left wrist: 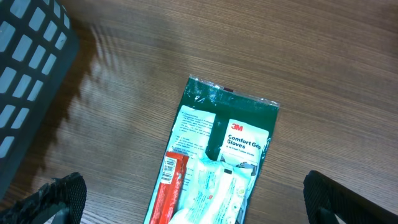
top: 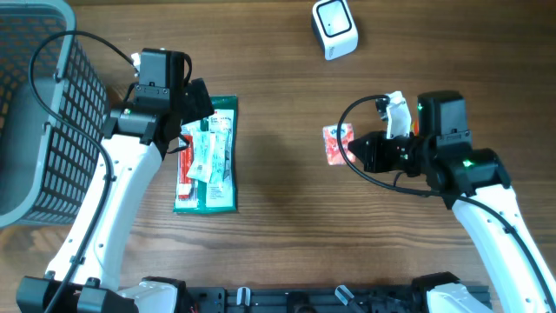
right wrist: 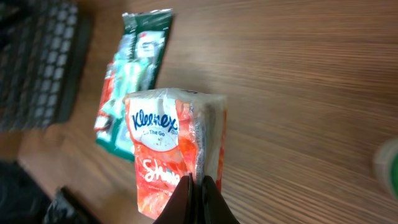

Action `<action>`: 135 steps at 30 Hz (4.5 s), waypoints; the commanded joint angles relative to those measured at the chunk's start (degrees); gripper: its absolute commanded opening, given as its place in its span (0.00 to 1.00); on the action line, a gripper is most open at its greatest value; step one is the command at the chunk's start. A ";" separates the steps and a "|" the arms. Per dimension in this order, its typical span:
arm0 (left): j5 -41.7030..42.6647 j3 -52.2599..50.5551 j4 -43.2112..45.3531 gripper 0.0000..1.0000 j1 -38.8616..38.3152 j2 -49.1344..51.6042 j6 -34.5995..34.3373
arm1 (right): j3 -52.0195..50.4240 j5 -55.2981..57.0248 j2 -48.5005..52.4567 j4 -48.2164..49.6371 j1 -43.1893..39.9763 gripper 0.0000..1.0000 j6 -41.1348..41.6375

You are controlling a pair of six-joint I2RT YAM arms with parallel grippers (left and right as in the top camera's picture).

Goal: Scan the item barcode

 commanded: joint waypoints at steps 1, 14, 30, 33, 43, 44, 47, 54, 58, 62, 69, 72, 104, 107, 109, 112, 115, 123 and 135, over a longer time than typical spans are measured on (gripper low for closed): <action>-0.55 0.20 0.13 1.00 0.24 0.04 0.09 | 8.74 6.62 3.06 -2.10 0.22 0.04 3.02; -0.55 0.20 0.13 1.00 0.24 0.04 0.09 | 48.13 40.72 39.78 1.64 2.14 0.04 -15.50; -0.52 0.20 0.13 1.00 0.24 0.04 0.09 | 48.02 59.47 66.47 44.52 8.15 0.04 -51.43; -0.55 0.22 0.13 1.00 0.24 0.04 0.09 | 47.98 59.45 67.14 43.93 8.15 0.04 -51.41; -0.52 0.20 0.13 1.00 0.24 0.04 0.09 | 48.00 60.24 54.29 36.33 8.24 0.04 -44.02; -0.55 0.22 0.13 1.00 0.24 0.04 0.09 | 48.00 58.58 51.84 32.74 8.24 0.04 -41.64; -0.52 0.20 0.13 1.00 0.24 0.04 0.09 | 48.00 49.03 43.04 10.73 8.24 0.04 -20.61; -0.52 0.20 0.13 1.00 0.24 0.04 0.09 | 37.64 31.23 40.35 -27.30 8.24 0.04 0.15; -0.52 0.22 0.13 1.00 0.24 0.04 0.09 | 27.02 31.08 40.35 -24.44 8.24 0.05 0.17; -0.55 0.20 0.13 1.00 0.24 0.04 0.09 | 26.01 31.10 40.35 -24.28 8.24 0.18 0.15; -0.52 0.20 0.13 1.00 0.24 0.04 0.09 | 26.01 26.03 40.35 -20.37 8.26 0.39 0.63; -0.52 0.20 0.13 1.00 0.24 0.04 0.09 | 25.88 19.61 40.35 -17.03 9.53 0.40 0.57; 14.93 -7.72 -4.13 0.19 3.10 12.74 0.52 | 12.02 -13.62 51.36 51.41 25.83 0.65 21.55; 14.21 -7.72 -2.84 0.23 3.10 13.75 0.55 | 12.02 -11.02 54.62 58.45 28.30 0.65 24.44; 11.74 -7.72 -2.71 0.23 3.10 13.75 0.50 | 12.02 -6.16 55.58 60.19 29.53 0.62 26.14; 9.51 -7.72 -2.95 0.20 3.98 13.75 0.48 | 12.02 -2.60 55.89 61.57 30.71 0.61 26.34; 10.51 -7.72 -2.27 0.17 6.36 13.73 0.44 | 12.02 -0.02 55.89 61.66 31.36 0.61 27.02; 12.35 -7.72 -1.36 0.25 7.13 13.73 0.46 | 12.02 9.99 56.02 60.15 34.18 0.55 27.12; 12.35 -7.72 -0.66 0.24 7.13 13.73 0.50 | 12.04 8.79 60.19 63.98 34.27 0.04 27.15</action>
